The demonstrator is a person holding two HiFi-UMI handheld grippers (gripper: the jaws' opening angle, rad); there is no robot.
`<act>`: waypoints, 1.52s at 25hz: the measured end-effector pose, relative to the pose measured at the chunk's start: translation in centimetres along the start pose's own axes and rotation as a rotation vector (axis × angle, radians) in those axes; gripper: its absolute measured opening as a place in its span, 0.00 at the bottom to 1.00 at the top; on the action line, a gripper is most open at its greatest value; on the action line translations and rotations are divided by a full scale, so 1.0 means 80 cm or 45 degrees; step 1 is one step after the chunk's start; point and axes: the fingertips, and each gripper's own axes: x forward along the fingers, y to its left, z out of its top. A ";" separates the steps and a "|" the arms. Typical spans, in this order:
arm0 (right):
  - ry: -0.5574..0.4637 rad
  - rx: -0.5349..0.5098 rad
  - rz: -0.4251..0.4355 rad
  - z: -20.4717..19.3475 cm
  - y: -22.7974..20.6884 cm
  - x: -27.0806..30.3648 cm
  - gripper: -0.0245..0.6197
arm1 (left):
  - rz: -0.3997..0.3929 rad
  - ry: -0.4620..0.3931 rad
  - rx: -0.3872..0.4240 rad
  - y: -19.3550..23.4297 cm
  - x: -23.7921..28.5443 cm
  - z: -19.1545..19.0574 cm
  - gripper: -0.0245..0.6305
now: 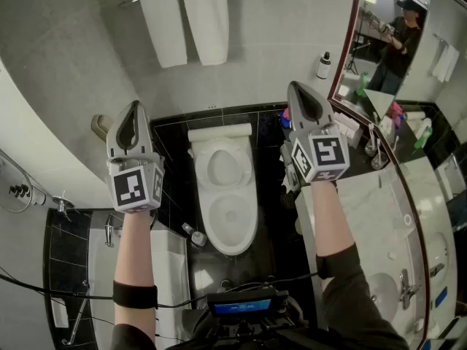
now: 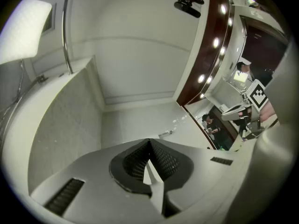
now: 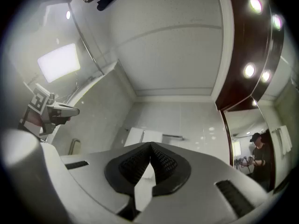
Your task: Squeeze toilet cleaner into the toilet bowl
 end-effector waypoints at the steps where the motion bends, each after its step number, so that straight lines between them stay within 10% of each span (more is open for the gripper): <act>1: 0.046 0.019 0.006 -0.024 0.005 -0.008 0.04 | -0.013 0.052 -0.018 -0.011 -0.010 -0.024 0.04; 17: 0.766 0.300 0.108 -0.360 0.149 -0.253 0.04 | -0.218 0.800 -0.282 -0.180 -0.264 -0.335 0.04; 38: 0.863 0.394 0.141 -0.399 0.134 -0.315 0.04 | -0.322 0.855 -0.329 -0.273 -0.262 -0.334 0.04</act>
